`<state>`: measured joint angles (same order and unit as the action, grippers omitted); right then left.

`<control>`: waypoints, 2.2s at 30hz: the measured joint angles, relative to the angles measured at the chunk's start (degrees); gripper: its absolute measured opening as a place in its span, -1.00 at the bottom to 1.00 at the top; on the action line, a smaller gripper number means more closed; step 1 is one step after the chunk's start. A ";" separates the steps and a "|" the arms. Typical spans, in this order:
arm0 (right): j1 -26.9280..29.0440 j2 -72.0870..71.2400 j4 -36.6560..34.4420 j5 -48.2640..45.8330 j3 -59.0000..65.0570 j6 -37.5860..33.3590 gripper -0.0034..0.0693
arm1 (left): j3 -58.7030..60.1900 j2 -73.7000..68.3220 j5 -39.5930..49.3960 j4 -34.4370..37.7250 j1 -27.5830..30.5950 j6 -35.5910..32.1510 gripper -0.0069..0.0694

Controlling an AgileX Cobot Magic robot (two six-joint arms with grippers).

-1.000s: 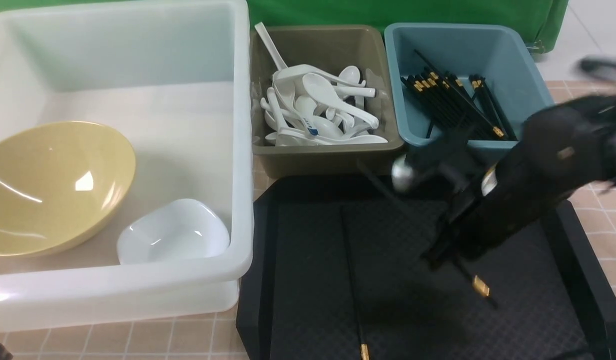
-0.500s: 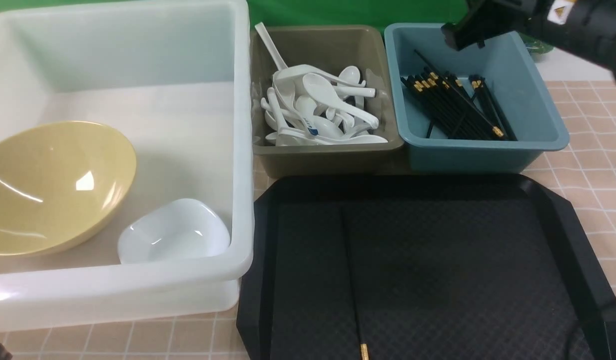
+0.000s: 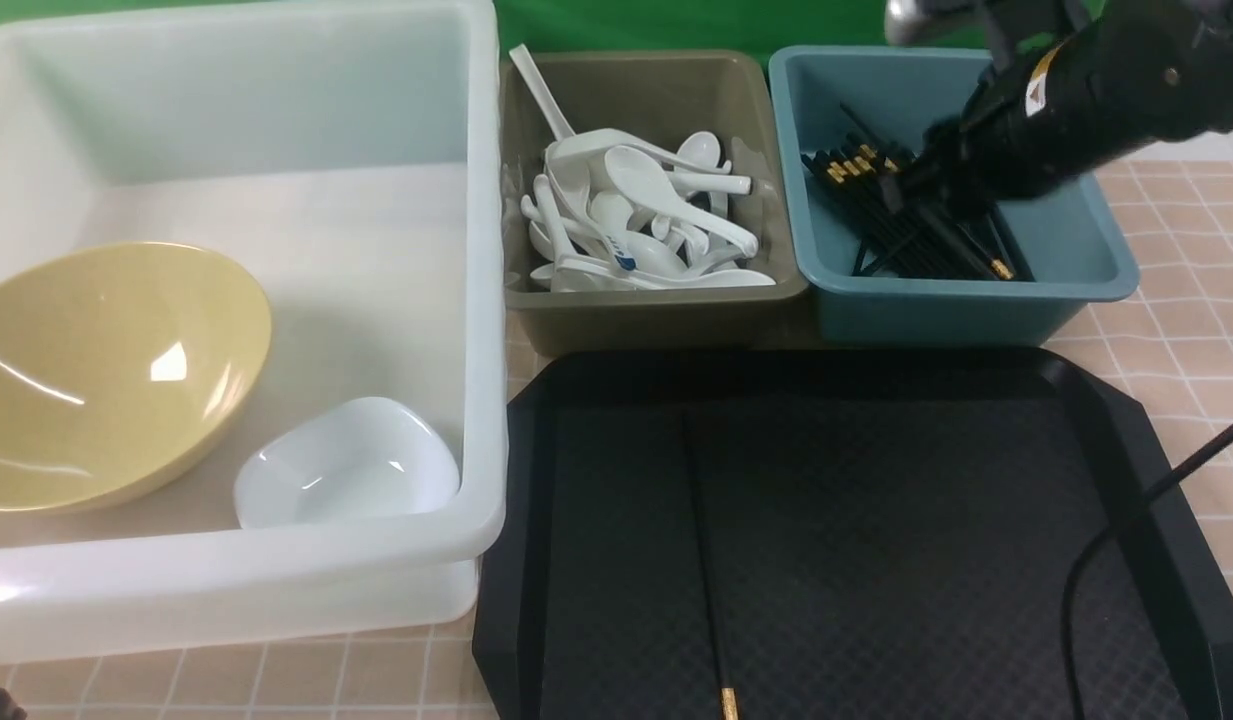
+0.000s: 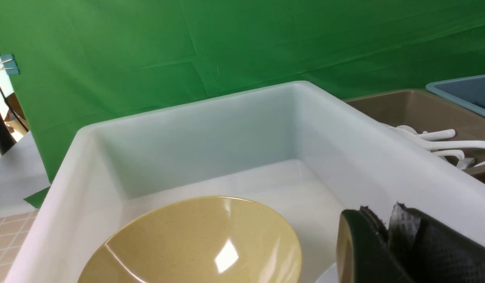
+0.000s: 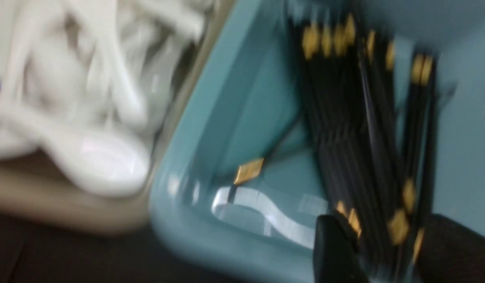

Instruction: On brown table put chopsticks spoon bowls plates into blue grey white boxes.

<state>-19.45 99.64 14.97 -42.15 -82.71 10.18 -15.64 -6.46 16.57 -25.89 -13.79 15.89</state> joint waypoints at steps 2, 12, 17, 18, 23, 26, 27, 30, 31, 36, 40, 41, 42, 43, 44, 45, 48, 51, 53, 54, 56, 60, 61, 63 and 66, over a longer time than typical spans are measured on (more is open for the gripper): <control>-3.93 -0.05 -3.47 -8.84 1.68 0.29 0.04 | 0.73 0.00 -1.38 -1.27 0.00 0.00 -0.66; -19.14 2.23 -15.35 1.46 13.60 -2.54 0.04 | 1.86 0.00 -3.27 -2.45 0.00 0.00 -0.66; -20.78 7.73 -15.35 7.47 13.67 0.93 0.04 | 1.86 0.00 -3.27 -2.45 0.00 1.35 -0.66; -20.78 9.16 -15.35 8.01 13.67 1.69 0.04 | 1.86 0.00 -3.27 -2.45 0.00 1.50 -0.66; -20.78 10.88 -14.97 8.33 12.82 1.71 -0.02 | 1.86 0.00 -3.31 -2.45 0.00 1.64 -0.66; -20.78 10.99 -14.97 7.21 12.60 -0.72 -0.21 | 1.86 0.00 -3.43 -2.45 0.00 1.64 -0.66; -20.78 10.99 -14.66 7.06 12.60 -0.97 -0.23 | 1.86 0.00 -3.43 -2.45 0.00 1.64 -0.66; -20.72 10.92 -14.08 5.98 12.53 -3.94 -0.56 | 1.88 0.00 -3.54 -2.45 0.00 1.64 -0.66; -20.72 10.64 -14.23 5.21 12.47 -5.12 -0.70 | 1.88 0.00 -3.67 -2.45 0.00 1.67 -0.66; -20.77 7.36 -14.97 -3.24 13.40 -9.51 -0.76 | 1.88 0.00 -3.74 -2.88 0.00 1.67 -0.66; -20.77 -3.45 -12.81 -5.06 13.91 -12.77 -0.76 | 1.88 0.00 -4.01 -3.68 0.00 1.67 -0.66; -20.63 -5.21 -11.93 -4.38 13.91 -12.97 -0.76 | 1.88 0.00 -4.01 -3.72 0.00 1.67 -0.66; -20.34 -8.03 -10.19 -3.16 13.91 -12.89 -0.76 | 1.88 0.00 -4.02 -3.75 0.00 1.67 -0.66; -19.77 -10.66 -8.29 -1.37 13.91 -12.29 -0.77 | 1.88 0.00 -4.07 -3.75 0.00 1.71 -0.66; -18.66 -13.44 -5.70 1.55 13.91 -11.19 -0.77 | 1.88 0.00 -4.07 -3.80 0.00 1.71 -0.66; -18.66 -13.85 -5.24 2.17 13.91 -11.19 -0.77 | 1.88 0.00 -4.07 -3.80 0.00 1.71 -0.66; -12.18 -18.18 1.95 16.57 13.91 -6.58 -0.77 | 1.88 0.00 -4.07 -3.80 0.00 1.71 -0.66; -5.38 -17.16 3.75 31.65 13.91 -4.45 -0.77 | 1.88 0.00 -4.28 -3.80 0.00 2.10 -0.66; -0.40 -13.47 4.21 44.59 13.91 -3.96 -0.77 | 1.88 0.00 -4.51 -3.80 0.00 2.44 -0.66; 1.22 -11.59 4.22 49.11 13.91 -3.92 -0.77 | 1.88 0.00 -4.52 -3.80 0.00 2.54 -0.66; 4.11 -6.72 4.22 57.90 13.86 -3.77 -0.76 | 1.88 0.00 -4.52 -3.80 0.00 2.66 -0.66; 8.75 1.82 4.22 62.56 13.91 4.93 -0.64 | 1.88 0.00 -4.52 -3.80 0.00 2.99 -0.66; 9.72 3.50 4.22 60.82 14.11 9.32 -0.56 | 1.88 0.00 -4.52 -3.80 0.00 2.99 -0.66; 10.45 4.27 4.17 58.16 14.31 13.92 -0.39 | 1.88 0.00 -4.15 -3.69 0.00 2.99 -0.66; 10.74 3.34 4.13 56.25 14.31 15.56 -0.18 | 1.88 0.00 -2.92 -3.49 0.00 2.99 -0.66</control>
<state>-8.71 102.98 19.09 14.10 -68.40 25.73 -13.76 -6.46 13.65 -29.38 -13.79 18.88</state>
